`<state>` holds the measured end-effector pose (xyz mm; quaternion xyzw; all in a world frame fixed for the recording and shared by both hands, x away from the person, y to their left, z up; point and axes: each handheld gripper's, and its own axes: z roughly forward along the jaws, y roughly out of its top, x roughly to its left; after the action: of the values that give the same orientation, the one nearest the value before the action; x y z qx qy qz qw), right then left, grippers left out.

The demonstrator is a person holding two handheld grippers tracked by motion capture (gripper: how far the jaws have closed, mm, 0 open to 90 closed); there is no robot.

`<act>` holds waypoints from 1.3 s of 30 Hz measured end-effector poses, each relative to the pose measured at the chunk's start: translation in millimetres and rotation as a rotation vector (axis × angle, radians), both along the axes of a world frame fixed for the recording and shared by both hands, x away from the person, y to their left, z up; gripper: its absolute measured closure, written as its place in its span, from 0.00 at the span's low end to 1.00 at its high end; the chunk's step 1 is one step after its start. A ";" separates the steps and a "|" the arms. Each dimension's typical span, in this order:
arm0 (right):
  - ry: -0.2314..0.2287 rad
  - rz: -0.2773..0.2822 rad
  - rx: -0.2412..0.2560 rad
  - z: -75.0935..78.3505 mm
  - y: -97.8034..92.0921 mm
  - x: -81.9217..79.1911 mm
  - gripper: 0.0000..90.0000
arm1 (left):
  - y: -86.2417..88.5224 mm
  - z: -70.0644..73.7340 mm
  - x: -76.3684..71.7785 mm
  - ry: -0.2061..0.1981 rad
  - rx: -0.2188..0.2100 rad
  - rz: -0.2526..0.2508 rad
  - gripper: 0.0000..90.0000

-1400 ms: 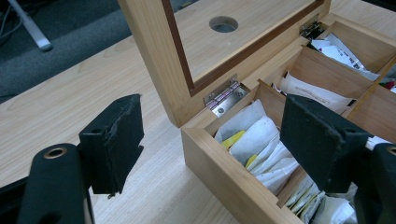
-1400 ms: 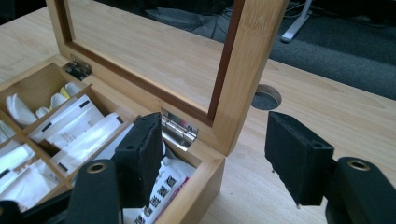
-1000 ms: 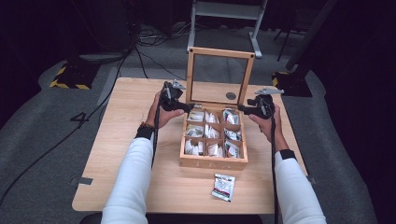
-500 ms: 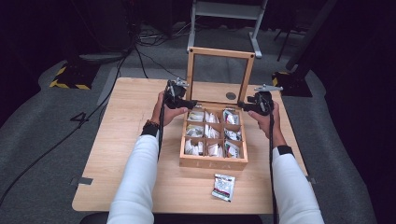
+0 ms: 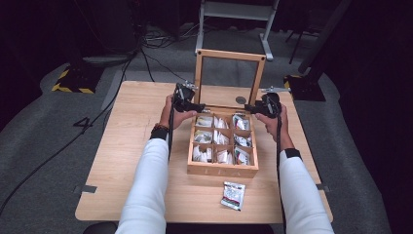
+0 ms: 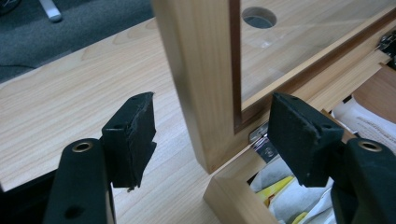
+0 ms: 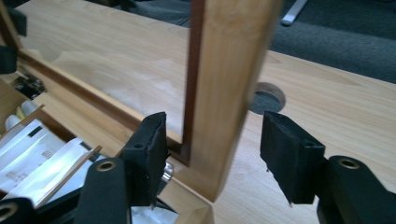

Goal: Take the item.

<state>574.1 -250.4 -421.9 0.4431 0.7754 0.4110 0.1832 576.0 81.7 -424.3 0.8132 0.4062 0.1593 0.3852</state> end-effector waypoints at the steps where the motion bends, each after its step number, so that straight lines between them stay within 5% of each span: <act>1: 0.002 0.010 -0.002 -0.4 1.3 0.1 0.47 | -1.0 0.8 0.1 0.000 -0.007 -0.004 0.36; 9: 0.006 0.031 -0.026 -0.5 9.7 -1.7 0.54 | -9.6 2.7 -1.0 -0.005 0.011 -0.021 0.41; 19: 0.006 0.030 0.038 1.4 0.5 -4.1 0.63 | -2.4 9.1 -3.2 -0.022 -0.050 0.007 0.56; 27: -0.024 0.020 0.062 3.2 -5.1 -10.5 0.69 | -0.9 17.6 -8.7 -0.079 -0.046 0.020 0.58; 39: -0.061 0.042 0.035 13.0 -6.6 -17.2 0.70 | 5.5 31.3 -20.9 -0.140 -0.076 0.014 0.64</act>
<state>556.9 -257.0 -408.9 0.4171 0.7713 0.4415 0.1902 555.1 87.3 -393.0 0.7819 0.3896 0.2029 0.4424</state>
